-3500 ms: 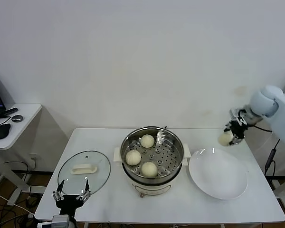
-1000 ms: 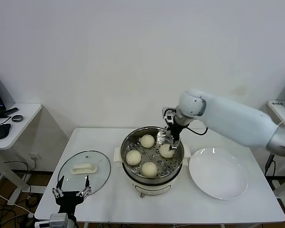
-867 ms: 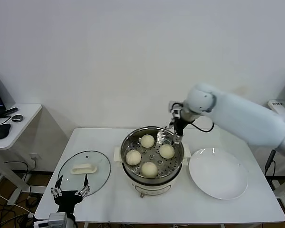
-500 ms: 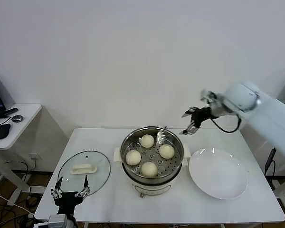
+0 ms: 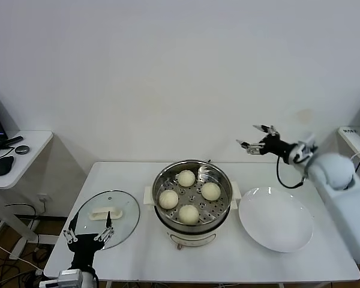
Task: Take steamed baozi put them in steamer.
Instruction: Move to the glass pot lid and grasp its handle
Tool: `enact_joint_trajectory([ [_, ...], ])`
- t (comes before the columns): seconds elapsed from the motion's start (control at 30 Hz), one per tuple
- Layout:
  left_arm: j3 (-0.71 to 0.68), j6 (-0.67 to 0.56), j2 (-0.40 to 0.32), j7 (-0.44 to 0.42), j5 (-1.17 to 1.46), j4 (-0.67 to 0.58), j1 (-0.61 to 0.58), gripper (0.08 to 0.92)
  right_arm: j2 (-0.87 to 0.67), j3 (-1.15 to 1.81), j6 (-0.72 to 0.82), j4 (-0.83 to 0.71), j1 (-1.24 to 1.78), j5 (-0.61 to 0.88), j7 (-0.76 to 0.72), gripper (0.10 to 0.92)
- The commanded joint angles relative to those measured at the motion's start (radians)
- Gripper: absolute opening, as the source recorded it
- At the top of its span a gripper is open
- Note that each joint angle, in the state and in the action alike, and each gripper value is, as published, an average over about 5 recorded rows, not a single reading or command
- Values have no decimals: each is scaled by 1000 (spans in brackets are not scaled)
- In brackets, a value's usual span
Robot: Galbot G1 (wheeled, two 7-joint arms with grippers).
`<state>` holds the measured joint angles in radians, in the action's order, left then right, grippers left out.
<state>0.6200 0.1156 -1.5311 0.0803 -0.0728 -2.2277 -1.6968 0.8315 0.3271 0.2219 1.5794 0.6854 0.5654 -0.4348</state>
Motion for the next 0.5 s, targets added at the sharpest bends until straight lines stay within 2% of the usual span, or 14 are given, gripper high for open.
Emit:
enact_joint_trajectory([
  [0.03,26,-103,26,-72,-132,66,49,823,415,482,-229,61,523,41,320,823],
  [0.33,101,-167,32,-62,-468,207,211,823,494,509,-224,161,712,2,323,823],
  [0.5,98,-211,66,-17,-783,260,227,823,493,496,-223,189,751,-47,317,823],
])
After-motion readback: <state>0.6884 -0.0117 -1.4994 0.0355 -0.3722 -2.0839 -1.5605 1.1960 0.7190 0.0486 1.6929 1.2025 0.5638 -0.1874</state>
